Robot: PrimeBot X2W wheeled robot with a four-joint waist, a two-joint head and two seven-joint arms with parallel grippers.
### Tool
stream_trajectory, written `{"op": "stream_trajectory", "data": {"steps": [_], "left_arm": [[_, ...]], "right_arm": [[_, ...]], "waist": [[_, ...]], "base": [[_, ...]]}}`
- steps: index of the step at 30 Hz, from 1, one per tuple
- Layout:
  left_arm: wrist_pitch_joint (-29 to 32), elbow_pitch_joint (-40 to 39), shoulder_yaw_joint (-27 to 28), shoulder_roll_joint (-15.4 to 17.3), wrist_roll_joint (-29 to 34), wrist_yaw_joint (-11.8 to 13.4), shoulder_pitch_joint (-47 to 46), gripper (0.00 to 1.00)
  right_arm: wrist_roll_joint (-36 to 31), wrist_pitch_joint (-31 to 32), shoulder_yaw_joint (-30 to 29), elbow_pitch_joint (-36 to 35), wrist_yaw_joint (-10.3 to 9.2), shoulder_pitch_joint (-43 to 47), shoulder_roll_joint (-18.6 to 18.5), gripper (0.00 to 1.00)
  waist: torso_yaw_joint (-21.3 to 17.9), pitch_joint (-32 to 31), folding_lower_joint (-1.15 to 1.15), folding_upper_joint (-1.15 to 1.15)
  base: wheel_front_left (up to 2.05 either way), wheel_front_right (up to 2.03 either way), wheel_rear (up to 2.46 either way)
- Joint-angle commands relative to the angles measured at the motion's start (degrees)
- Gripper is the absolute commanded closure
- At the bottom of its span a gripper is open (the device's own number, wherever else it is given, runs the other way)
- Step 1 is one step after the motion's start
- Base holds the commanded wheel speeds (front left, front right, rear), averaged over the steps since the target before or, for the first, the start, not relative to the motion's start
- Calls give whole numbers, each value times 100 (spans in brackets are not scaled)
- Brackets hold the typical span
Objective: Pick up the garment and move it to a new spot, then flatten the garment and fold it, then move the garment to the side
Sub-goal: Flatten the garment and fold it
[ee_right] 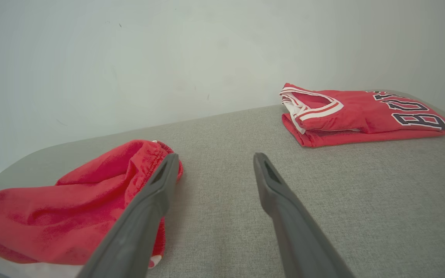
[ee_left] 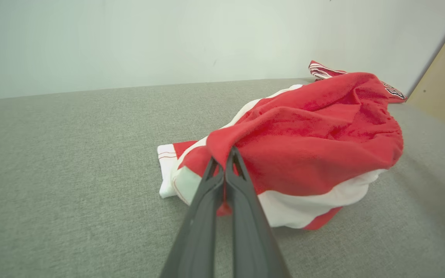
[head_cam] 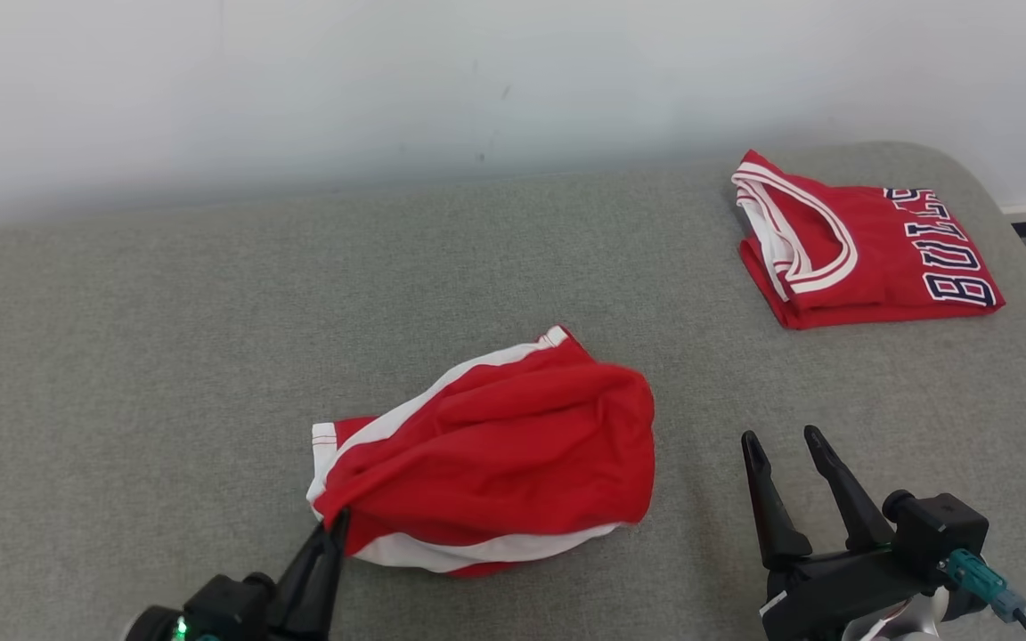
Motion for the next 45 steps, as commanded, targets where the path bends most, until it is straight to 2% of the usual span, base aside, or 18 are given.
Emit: {"op": "stream_trajectory", "data": {"steps": [1,7,11,15,23,24,25,26,31,35,41,45], "left_arm": [[140,-280,51,152,131,103,142,100],[780,-1428,108,463,276,367,360,100],[953,-1606,38,478,220,347,418,100],[946,-1284,-39,505,185,225,302,100],[736,-428,-189,275,0,42,60,100],[709,-339,-206,264,10,42,50,83],[668,-279,-219,247,13,37,37,62],[588,-171,-225,218,-16,21,36,0],[445,-125,-213,202,-33,34,81,0],[392,-455,-161,291,-43,73,154,0],[651,-1220,65,713,23,106,67,0],[920,-1437,249,1041,-16,16,-132,0]], "right_arm": [[21,-38,6,33,0,44,19,0],[40,-99,20,118,0,-4,49,0],[69,-136,66,198,0,-76,66,0],[86,-141,123,263,0,-152,78,0],[105,-186,119,369,0,-232,60,0],[107,-188,120,376,0,-230,55,0],[108,-192,118,382,0,-230,49,0],[114,-200,95,394,0,-228,39,0],[88,-223,52,416,0,-182,48,0],[83,-224,41,412,0,-134,50,0],[82,-206,42,414,0,-93,55,0],[103,-197,79,426,0,-119,49,0]], "waist": [[51,-55,0,0],[77,-71,0,0],[33,-52,0,0],[-95,-16,0,0],[-333,63,0,0],[-341,69,0,0],[-345,76,0,0],[-335,79,0,0],[-231,31,0,0],[-100,-42,0,0],[16,-104,0,0],[18,-99,0,0]], "base": [[0,0,0],[0,0,0],[0,0,0],[0,0,0],[0,0,0],[0,0,0],[0,0,0],[0,0,0],[0,0,0],[0,0,0],[0,0,0],[0,0,0]]}}
